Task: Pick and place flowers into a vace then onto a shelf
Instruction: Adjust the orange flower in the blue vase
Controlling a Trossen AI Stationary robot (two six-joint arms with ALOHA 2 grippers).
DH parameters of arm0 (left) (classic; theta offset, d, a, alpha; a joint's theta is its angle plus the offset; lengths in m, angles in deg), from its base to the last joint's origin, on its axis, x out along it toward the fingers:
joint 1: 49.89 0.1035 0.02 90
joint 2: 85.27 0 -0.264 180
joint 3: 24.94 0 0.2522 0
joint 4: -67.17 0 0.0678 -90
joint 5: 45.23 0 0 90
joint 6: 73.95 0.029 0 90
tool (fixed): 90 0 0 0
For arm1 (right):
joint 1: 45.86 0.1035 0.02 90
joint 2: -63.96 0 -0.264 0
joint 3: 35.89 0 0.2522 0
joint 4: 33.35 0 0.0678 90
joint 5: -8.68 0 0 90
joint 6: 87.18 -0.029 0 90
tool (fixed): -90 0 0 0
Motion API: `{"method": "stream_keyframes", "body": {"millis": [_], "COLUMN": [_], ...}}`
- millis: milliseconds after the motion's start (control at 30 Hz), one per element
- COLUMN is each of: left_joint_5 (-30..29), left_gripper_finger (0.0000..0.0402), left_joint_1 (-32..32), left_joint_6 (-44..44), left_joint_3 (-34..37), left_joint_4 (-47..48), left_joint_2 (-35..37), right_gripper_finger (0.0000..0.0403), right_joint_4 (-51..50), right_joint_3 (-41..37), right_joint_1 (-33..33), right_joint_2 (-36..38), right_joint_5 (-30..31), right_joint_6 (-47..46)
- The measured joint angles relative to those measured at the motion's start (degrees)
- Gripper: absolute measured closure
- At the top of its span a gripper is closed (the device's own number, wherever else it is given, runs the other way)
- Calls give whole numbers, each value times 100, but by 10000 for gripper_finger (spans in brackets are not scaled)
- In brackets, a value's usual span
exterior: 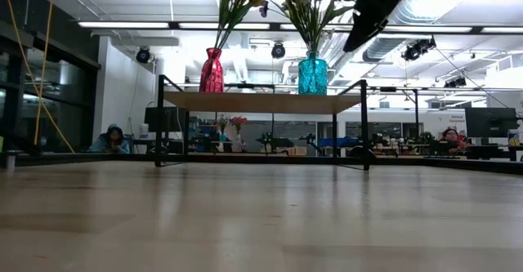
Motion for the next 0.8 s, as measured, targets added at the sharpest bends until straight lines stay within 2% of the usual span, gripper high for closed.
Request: {"method": "stream_keyframes", "body": {"millis": [300,800], "left_joint_5": [0,0], "left_gripper_finger": [9,9], "left_joint_1": [0,-1], "left_joint_6": [0,0], "left_joint_3": [0,0], "left_joint_4": [0,2], "left_joint_2": [0,0], "right_gripper_finger": [146,146], "right_joint_4": [-74,-1339], "right_joint_3": [0,0], "right_joint_1": [-344,-608], "right_joint_2": [0,0], "right_joint_5": [-82,-83], "right_joint_6": [-168,-164]}}
